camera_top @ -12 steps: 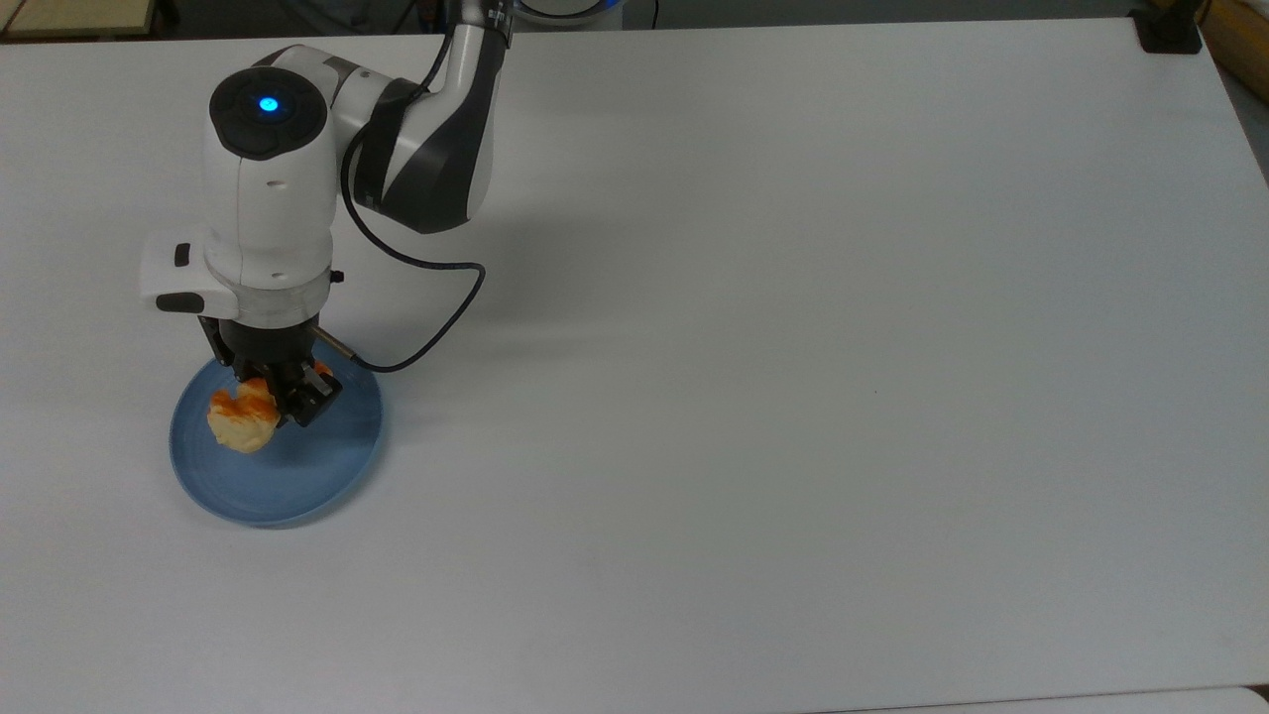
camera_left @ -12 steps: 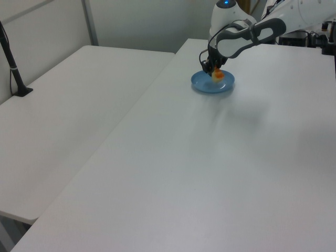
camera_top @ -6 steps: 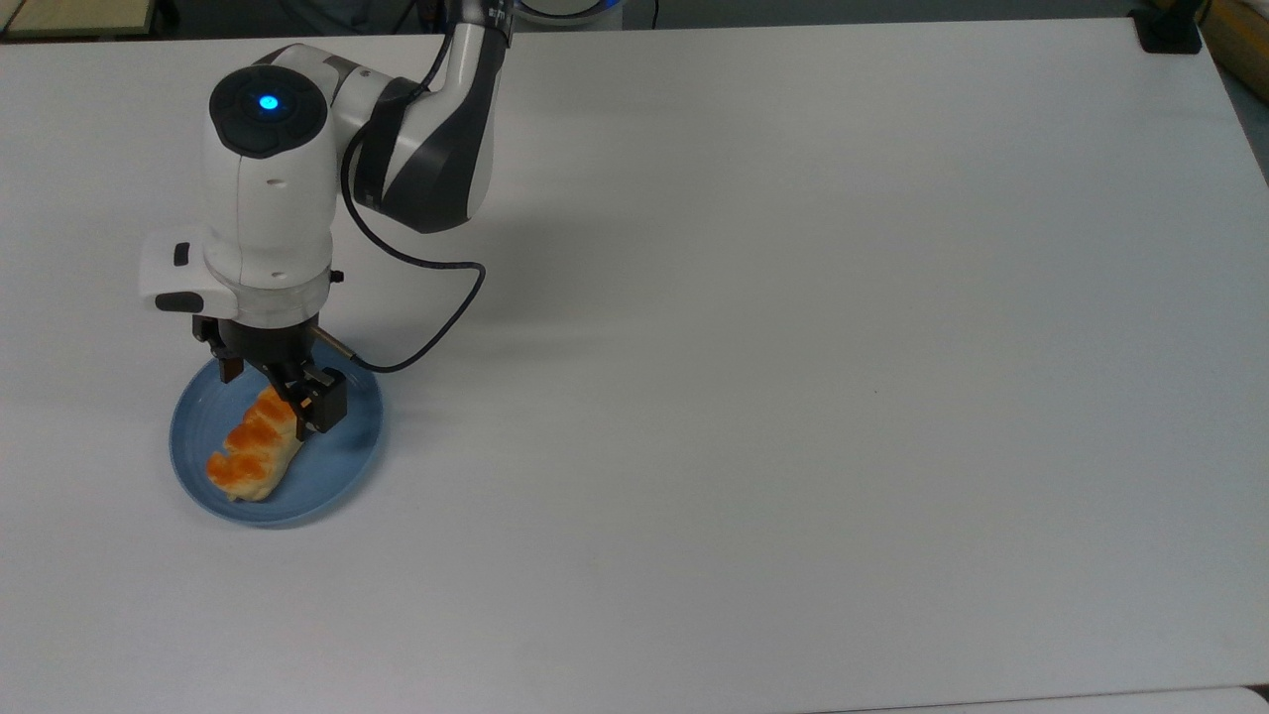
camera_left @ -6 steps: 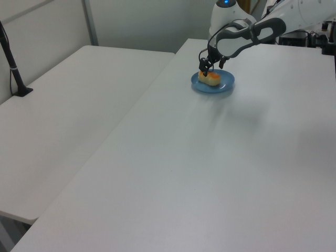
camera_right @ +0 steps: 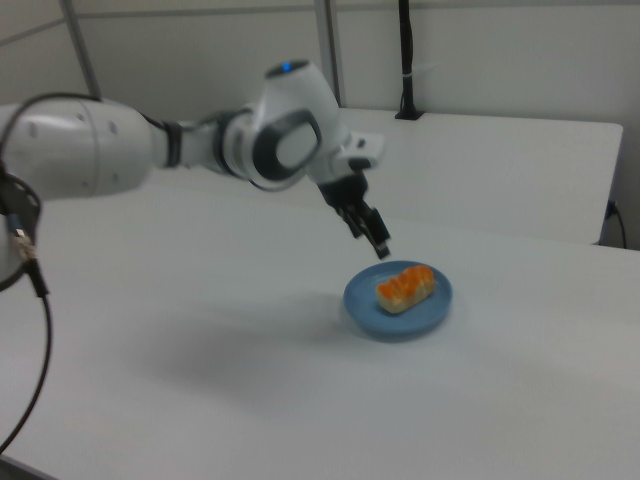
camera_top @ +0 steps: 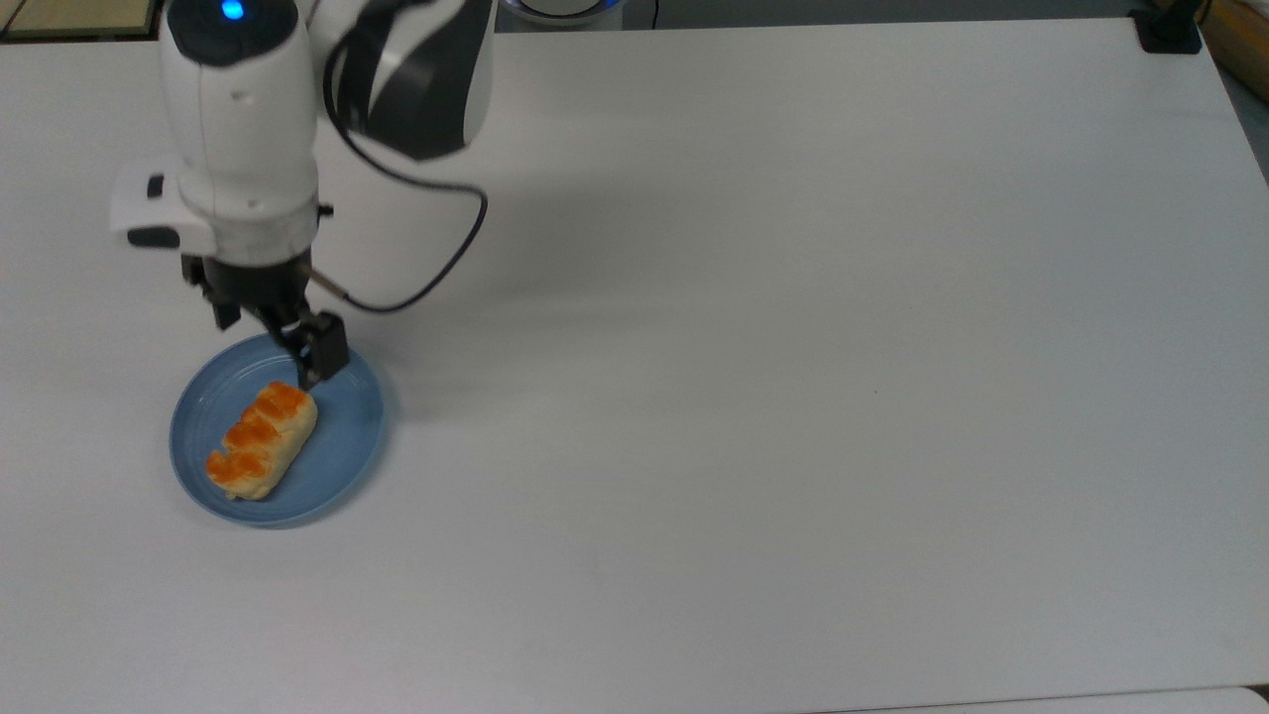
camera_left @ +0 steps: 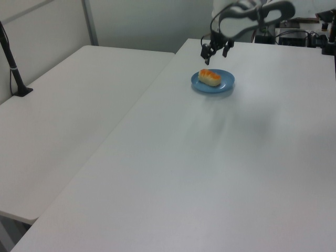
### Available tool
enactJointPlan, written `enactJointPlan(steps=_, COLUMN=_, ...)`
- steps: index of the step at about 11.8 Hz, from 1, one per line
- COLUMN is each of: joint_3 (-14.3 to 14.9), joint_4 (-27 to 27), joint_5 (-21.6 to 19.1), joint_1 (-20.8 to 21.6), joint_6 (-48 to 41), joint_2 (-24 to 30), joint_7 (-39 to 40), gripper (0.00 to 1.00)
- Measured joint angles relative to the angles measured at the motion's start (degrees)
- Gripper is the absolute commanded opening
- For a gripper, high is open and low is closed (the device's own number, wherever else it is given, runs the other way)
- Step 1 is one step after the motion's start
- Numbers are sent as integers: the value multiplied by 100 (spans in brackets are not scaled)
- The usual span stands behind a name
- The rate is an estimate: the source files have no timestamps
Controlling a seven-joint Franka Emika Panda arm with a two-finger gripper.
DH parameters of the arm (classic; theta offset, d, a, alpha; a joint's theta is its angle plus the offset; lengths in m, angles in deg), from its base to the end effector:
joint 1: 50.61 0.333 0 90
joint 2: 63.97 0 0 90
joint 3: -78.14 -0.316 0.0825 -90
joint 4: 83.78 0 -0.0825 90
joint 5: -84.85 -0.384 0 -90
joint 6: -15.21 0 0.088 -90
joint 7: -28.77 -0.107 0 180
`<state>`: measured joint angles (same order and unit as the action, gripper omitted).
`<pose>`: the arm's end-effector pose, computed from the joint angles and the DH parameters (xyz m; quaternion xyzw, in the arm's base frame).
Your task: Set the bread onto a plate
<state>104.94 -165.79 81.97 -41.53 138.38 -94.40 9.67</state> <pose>0.7035 -0.1542 0.4362 0.9474 -0.2831 0.1216 0.0869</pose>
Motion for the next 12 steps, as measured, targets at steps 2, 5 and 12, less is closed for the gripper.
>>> enactJointPlan(steps=2, joint_3=-182, joint_4=-104, joint_5=0, joint_1=82, joint_6=-1008, joint_2=835, joint_7=384, gripper=100)
enactJointPlan(steps=5, joint_3=-409, joint_4=-472, joint_5=1, joint_1=270, joint_6=-1770, joint_2=1730, joint_7=724, gripper=100)
enactJointPlan(steps=12, joint_3=-795, joint_4=-818, joint_5=6, joint_1=450, joint_6=-2422, joint_2=2405, joint_7=1192, gripper=100)
